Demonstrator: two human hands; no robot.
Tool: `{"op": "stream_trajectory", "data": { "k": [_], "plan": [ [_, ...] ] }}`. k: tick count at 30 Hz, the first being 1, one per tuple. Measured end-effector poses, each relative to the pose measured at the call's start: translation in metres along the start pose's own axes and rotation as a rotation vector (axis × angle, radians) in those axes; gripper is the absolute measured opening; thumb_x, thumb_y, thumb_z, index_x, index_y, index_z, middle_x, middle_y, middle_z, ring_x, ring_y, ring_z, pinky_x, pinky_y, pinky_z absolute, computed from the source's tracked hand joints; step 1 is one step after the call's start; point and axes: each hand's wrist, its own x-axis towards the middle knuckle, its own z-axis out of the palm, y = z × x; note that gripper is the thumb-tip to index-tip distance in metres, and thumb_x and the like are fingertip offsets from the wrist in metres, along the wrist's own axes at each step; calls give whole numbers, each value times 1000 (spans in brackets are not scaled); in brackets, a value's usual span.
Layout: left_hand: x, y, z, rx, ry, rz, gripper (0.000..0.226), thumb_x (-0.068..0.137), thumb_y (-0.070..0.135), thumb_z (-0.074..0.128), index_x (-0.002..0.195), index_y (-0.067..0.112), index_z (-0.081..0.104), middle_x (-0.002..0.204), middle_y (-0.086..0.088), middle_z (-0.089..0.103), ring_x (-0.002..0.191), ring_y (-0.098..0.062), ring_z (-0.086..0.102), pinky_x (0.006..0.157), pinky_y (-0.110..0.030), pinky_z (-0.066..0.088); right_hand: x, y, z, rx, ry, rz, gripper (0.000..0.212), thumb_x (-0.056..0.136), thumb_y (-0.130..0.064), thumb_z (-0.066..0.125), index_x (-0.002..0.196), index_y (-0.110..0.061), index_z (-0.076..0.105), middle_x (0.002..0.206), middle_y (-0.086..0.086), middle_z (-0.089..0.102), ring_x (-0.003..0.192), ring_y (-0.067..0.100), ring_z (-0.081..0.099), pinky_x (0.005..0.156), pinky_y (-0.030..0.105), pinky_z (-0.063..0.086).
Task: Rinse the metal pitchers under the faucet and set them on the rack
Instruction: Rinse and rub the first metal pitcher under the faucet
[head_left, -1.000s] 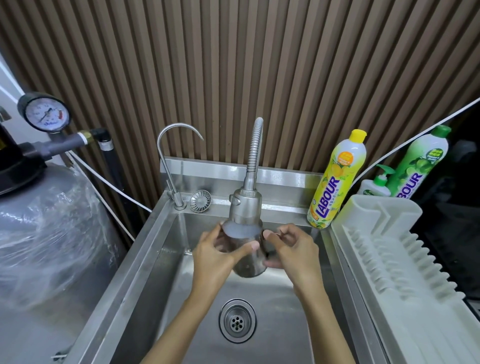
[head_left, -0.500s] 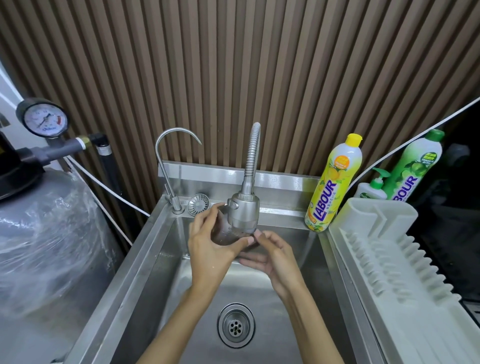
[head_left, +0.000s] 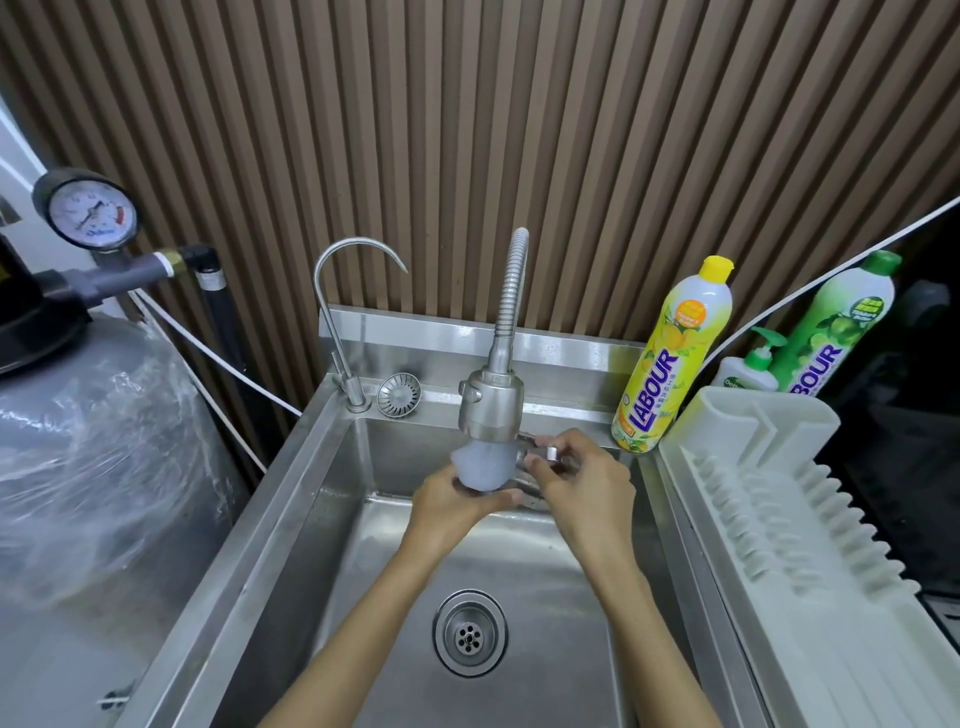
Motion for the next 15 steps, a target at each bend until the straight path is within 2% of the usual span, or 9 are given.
{"op": "stream_trajectory", "data": {
  "k": [2,4,5,6,8,10,12,15],
  "plan": [
    [7,-2,2,68,-36,-72,52,51,36,83,96,14,68,91,3,69,92,-19,63,74,-27,49,3,-1,8,-135,-22,-85,16,86,-22,60,102,-18,62,99,3,72,96,26,64,78,32,42],
    [15,-7,3,76,-49,-146,31,68,15,78,94,8,61,80,0,58,83,-20,54,59,-23,39,5,-1,17,-193,-28,-178,18,86,-18,57,103,-15,60,102,6,69,96,28,62,68,30,35],
    [18,-9,4,92,-55,-176,25,71,10,74,92,6,60,78,-3,55,80,-19,51,57,-24,37,6,-1,20,-212,-27,-224,16,85,-15,56,101,-12,60,101,7,66,95,29,61,65,29,31],
    [21,-11,5,105,-60,-200,24,70,8,72,91,4,60,81,-6,56,78,-20,50,59,-25,37,7,-2,22,-234,-27,-261,13,84,-12,55,97,-11,59,100,9,64,92,32,59,62,30,28],
    [25,-17,7,102,-65,-209,38,58,16,67,93,2,63,92,-13,61,81,-20,52,65,-26,41,8,-2,25,-266,-39,-315,10,83,-8,54,93,-9,58,99,13,59,86,38,57,61,30,27],
    [28,-23,8,100,-63,-221,42,57,20,69,96,5,65,100,-13,64,85,-20,54,68,-26,43,7,-2,29,-297,-73,-325,14,83,-6,52,96,-7,58,99,17,58,85,43,57,60,32,30],
    [31,-27,8,72,-69,-226,35,60,17,71,93,9,63,97,-9,62,86,-19,55,66,-23,42,6,-1,33,-324,-110,-319,17,83,-4,50,99,-6,58,100,20,57,84,46,57,61,35,37],
    [36,-33,9,51,-53,-237,49,55,22,67,98,0,66,93,-9,61,83,-19,54,68,-27,40,5,0,38,-337,-122,-330,22,82,-1,50,103,-6,56,104,18,56,84,45,59,62,37,42]
  ]
}}
